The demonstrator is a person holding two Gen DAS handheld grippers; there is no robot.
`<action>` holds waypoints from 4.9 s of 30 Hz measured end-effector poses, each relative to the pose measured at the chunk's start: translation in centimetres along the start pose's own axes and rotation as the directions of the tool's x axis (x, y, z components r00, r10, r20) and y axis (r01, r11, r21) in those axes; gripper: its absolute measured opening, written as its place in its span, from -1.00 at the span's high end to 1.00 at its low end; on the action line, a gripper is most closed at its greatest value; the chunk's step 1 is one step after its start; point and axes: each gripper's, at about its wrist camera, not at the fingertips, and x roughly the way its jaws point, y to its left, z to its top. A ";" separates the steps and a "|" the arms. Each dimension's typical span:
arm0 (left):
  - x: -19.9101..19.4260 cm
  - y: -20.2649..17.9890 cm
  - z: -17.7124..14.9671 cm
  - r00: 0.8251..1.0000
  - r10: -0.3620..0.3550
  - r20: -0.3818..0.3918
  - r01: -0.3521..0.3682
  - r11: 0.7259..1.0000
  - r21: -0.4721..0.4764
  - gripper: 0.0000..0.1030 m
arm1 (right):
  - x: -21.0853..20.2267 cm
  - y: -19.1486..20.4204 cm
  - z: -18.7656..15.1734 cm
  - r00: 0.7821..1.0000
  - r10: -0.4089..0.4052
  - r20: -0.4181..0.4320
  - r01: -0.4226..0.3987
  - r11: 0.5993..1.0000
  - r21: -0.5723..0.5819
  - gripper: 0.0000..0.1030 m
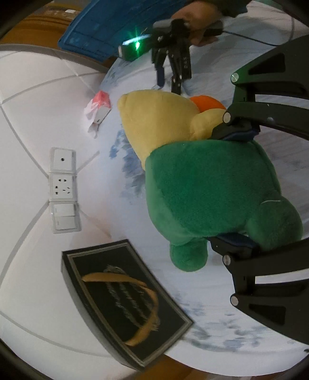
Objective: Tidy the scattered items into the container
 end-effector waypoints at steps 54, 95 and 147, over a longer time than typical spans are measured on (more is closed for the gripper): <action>-32.6 -3.2 -3.4 0.976 0.076 0.204 -0.060 0.995 -0.084 -0.21 | -44.6 15.3 -8.7 0.966 -0.020 0.258 0.008 0.999 0.046 0.18; -35.8 -42.6 10.7 0.933 -0.159 0.324 0.069 0.960 0.273 -0.23 | -60.9 -17.4 -17.7 0.857 -0.168 0.486 0.049 0.967 0.249 0.18; -41.8 -22.4 0.1 0.954 0.197 0.225 -0.163 0.973 -0.165 -0.81 | -56.6 2.5 -16.0 0.931 -0.112 0.348 0.067 0.988 0.139 -1.00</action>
